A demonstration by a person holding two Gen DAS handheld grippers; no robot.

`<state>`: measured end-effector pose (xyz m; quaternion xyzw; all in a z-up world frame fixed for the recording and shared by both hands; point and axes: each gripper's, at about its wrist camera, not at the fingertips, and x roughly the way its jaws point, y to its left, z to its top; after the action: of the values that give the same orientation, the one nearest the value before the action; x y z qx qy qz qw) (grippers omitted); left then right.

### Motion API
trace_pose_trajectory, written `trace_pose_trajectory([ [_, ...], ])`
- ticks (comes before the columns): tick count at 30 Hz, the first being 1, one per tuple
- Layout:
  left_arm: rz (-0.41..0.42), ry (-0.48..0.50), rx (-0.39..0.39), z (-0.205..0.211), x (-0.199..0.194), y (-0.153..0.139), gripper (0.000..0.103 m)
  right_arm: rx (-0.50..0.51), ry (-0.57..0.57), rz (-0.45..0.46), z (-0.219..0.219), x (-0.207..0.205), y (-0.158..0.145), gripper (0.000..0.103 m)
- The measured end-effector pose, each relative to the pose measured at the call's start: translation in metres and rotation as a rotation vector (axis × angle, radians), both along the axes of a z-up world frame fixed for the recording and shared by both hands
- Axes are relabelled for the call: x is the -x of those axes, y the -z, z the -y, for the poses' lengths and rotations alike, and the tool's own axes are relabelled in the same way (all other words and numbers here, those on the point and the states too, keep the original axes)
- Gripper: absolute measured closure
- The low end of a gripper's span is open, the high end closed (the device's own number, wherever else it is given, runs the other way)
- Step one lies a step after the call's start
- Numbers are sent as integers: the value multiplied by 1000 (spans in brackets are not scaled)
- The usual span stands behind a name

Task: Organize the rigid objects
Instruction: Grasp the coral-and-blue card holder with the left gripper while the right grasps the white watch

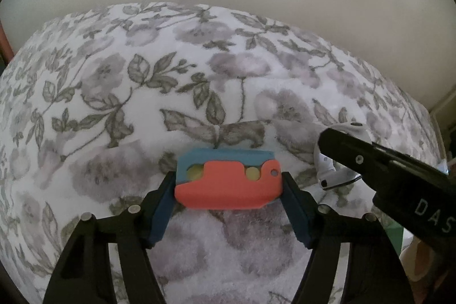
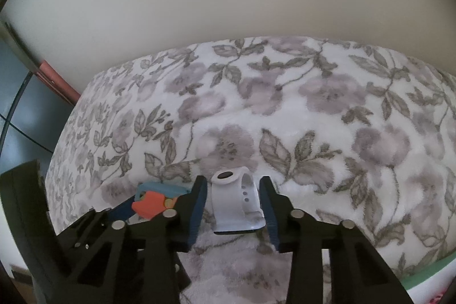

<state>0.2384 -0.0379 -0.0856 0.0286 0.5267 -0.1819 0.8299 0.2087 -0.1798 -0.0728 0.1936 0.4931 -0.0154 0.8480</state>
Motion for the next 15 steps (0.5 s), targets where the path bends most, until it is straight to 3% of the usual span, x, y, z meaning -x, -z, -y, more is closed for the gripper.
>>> trace_pose_trajectory([
  [4, -6, -4, 5, -2, 2, -1, 31, -3, 4, 9, 2, 2, -2, 82],
  [15, -74, -60, 35, -16, 25, -16, 31, -27, 19, 20, 6, 36, -22, 84],
])
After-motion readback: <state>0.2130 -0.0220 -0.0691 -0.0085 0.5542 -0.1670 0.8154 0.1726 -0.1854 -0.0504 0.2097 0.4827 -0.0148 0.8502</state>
